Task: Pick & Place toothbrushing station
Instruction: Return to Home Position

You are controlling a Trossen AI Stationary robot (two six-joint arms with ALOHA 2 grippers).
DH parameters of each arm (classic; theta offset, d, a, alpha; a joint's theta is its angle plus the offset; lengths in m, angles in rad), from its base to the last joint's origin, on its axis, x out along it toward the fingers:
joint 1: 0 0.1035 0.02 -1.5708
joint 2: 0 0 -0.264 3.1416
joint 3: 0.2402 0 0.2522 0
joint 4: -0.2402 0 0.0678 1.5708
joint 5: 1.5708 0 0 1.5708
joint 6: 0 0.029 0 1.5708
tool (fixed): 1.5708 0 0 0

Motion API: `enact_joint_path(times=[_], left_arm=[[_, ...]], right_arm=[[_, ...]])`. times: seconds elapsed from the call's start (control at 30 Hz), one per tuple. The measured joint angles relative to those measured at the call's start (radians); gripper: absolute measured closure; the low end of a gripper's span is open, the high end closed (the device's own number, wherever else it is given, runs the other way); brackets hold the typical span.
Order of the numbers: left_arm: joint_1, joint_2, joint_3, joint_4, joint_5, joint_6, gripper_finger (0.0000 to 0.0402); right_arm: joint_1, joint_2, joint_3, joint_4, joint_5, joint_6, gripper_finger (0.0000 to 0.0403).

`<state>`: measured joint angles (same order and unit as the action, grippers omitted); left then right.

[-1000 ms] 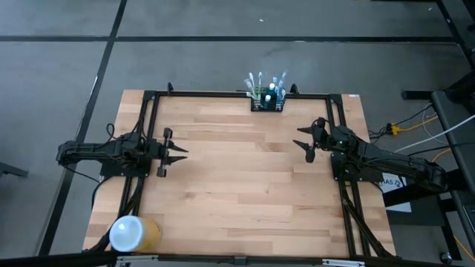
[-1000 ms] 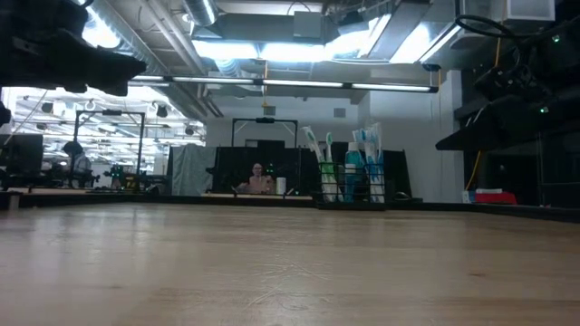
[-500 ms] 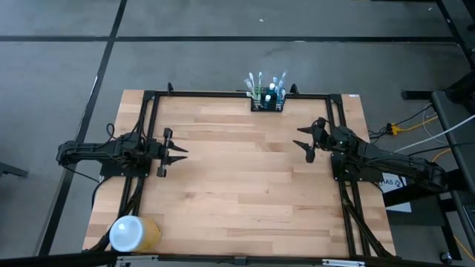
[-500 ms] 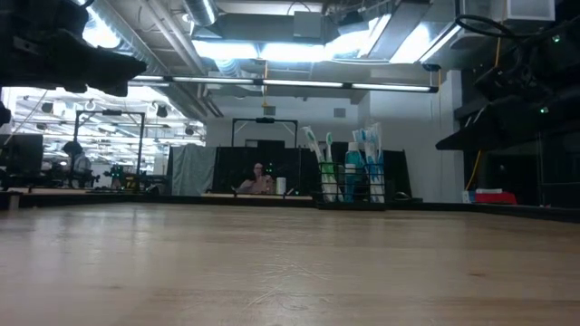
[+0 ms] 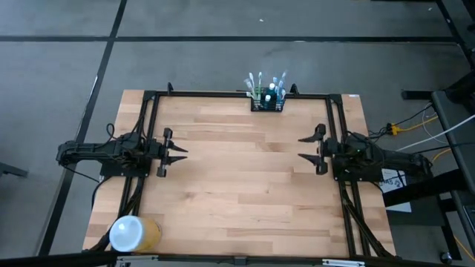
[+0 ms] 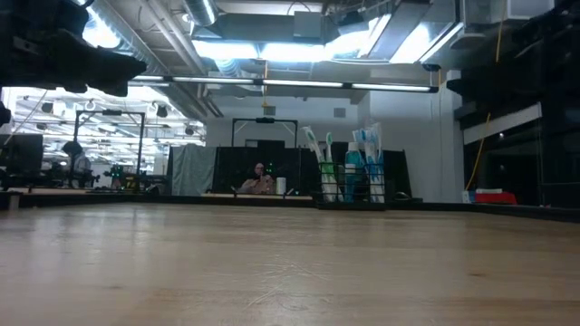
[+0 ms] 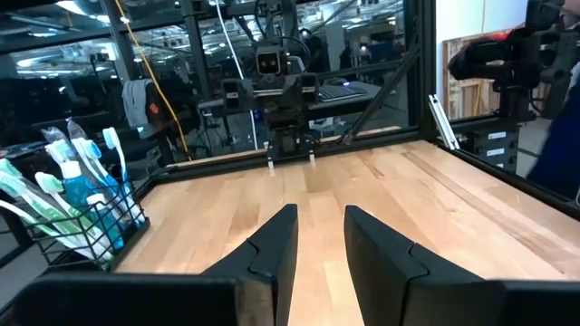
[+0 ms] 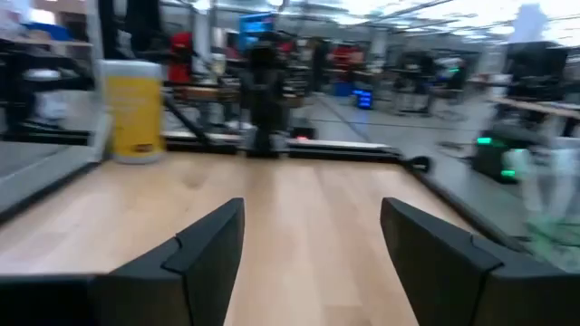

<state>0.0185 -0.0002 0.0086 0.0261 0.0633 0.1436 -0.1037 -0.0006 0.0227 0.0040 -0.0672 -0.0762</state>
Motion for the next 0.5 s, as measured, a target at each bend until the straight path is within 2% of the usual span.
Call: enact_joint_path(times=[0.23, 0.5], left_arm=[[0.0, 0.0, 0.0, 0.0, -0.001, 0.0, 0.0313], [0.0, 0.0, 0.0, 0.0, -0.001, 0.0, 0.0313]], right_arm=[[0.089, 0.0, 0.0, 0.003, -0.02, 0.093, 0.014], [0.098, 0.0, 0.0, 0.011, -0.053, 0.121, 0.014]])
